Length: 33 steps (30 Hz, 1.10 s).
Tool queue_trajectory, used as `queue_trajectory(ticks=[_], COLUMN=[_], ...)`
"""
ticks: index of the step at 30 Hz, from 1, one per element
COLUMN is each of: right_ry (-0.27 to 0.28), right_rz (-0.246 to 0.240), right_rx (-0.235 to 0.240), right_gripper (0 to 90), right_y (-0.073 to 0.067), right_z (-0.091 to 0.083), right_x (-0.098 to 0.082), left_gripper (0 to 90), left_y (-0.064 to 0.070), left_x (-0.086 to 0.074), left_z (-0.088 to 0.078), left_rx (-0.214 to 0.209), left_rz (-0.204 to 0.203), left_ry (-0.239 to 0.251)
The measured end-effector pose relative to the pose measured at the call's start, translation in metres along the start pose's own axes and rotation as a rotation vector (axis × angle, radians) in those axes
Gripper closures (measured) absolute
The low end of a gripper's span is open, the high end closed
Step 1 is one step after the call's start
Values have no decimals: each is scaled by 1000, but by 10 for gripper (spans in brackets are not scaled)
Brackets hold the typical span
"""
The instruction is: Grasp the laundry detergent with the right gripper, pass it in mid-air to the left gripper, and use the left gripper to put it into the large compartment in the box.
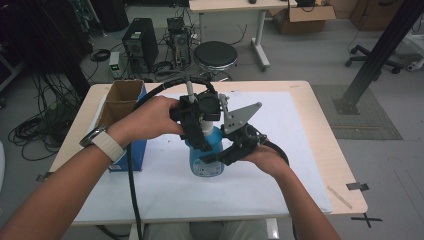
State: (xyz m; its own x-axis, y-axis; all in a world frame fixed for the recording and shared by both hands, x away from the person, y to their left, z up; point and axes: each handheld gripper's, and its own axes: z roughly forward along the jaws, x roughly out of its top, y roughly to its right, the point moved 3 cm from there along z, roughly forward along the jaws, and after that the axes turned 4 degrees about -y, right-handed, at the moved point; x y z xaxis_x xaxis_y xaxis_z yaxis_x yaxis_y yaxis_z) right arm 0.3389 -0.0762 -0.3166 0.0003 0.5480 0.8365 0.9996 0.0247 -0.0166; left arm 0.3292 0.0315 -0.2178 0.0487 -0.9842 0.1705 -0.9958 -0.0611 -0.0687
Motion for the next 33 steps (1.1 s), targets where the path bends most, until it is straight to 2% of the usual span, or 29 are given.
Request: queue_trajectory(ticks=[1,2,3,5,7,9,11,15,17,18,19,21,28,33], right_ry=[5,9,7,7,3,-29,-92,-204,-251,-251,-277,-363,-479,-542], right_rz=[6,18,35,47,64,88,109,154,172,172,180,204,236,288], right_rx=[1,-6,-10,-9,-5,-21,-62,-123,-151,-151,-168,-212,-248,-276], right_gripper=[411,335,300,278,225,178,126,92,82,82,80,69,67,67], right_y=[0,0,1,2,1,0,2,5,6,6,6,6,1,-1], right_z=[-1,-3,-6,-10,-20,-33,-42,-58,-65,-65,-68,-79,-97,-116], right_x=[0,0,-1,-2,-6,-12,-18,-28,-31,-31,-33,-39,-53,-64], left_gripper=[383,383,383,383,383,382,383,381,381,381,381,381,381,381], left_y=[0,1,1,1,0,-2,-4,-8,-10,-10,-12,-15,-24,-31], left_x=[0,-1,-1,-2,-4,-7,-9,-12,-13,-13,-14,-16,-22,-25], left_z=[0,0,0,-1,-2,-4,-5,-8,-9,-9,-9,-10,-13,-21], left_rx=[1,2,6,4,4,9,18,36,42,42,48,59,93,117], left_rz=[-2,-5,-6,-11,-33,-60,-84,-123,-146,-146,-166,-199,-287,-350], left_ry=[-2,-5,-7,-9,-4,-9,-17,-31,-39,-39,-44,-45,-73,-70])
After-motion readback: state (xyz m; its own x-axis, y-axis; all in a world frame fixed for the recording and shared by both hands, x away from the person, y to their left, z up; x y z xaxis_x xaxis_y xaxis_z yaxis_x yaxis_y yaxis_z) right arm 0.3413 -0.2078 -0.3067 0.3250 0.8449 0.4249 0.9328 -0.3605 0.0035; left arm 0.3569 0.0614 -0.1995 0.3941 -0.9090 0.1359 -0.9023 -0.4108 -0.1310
